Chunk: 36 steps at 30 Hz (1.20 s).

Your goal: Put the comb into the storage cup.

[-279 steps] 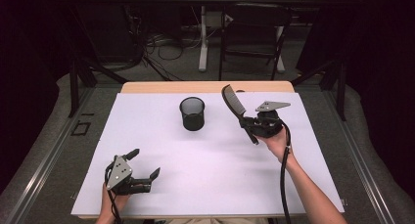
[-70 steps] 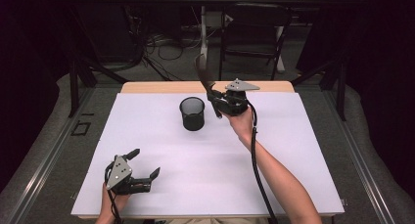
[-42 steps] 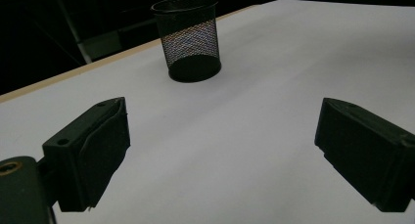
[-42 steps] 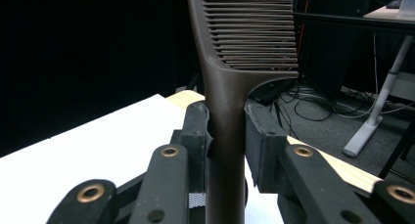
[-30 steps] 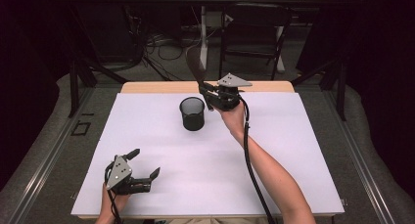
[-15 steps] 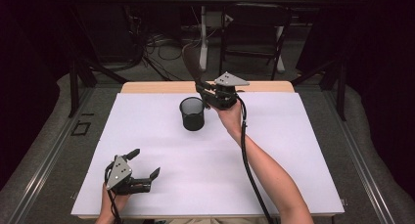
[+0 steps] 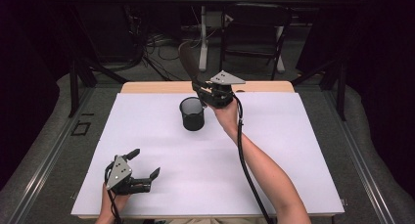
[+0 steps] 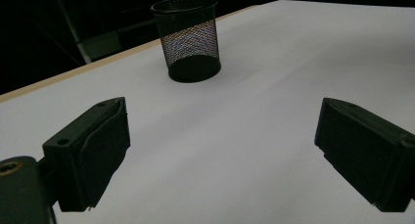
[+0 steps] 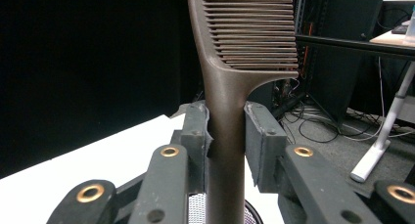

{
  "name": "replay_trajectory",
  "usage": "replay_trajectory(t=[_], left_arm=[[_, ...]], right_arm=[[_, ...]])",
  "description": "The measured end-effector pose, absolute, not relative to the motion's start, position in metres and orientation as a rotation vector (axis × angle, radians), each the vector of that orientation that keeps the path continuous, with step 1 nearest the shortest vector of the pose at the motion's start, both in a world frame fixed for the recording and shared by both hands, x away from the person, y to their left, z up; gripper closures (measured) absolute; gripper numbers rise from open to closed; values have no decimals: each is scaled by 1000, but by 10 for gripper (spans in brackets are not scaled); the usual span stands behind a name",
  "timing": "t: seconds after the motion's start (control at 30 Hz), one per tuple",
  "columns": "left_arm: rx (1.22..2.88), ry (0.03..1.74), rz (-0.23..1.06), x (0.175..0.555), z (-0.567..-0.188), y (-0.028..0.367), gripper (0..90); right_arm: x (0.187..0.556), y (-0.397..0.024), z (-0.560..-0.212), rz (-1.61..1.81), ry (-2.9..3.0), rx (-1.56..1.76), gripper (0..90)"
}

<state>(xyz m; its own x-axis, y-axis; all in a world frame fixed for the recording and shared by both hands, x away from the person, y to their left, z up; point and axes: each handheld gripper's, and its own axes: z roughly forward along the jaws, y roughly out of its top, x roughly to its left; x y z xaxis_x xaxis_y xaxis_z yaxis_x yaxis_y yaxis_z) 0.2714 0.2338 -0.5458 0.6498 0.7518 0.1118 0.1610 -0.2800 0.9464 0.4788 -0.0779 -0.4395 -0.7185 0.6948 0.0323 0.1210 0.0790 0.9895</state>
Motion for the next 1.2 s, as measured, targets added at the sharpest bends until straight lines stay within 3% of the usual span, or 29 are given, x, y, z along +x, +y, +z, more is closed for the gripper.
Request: replay_trajectory(t=[1.2], left_arm=[[1794,732,688,271,-545,235,64]], right_arm=[[490,-45,-447,1670,1951,826,722]])
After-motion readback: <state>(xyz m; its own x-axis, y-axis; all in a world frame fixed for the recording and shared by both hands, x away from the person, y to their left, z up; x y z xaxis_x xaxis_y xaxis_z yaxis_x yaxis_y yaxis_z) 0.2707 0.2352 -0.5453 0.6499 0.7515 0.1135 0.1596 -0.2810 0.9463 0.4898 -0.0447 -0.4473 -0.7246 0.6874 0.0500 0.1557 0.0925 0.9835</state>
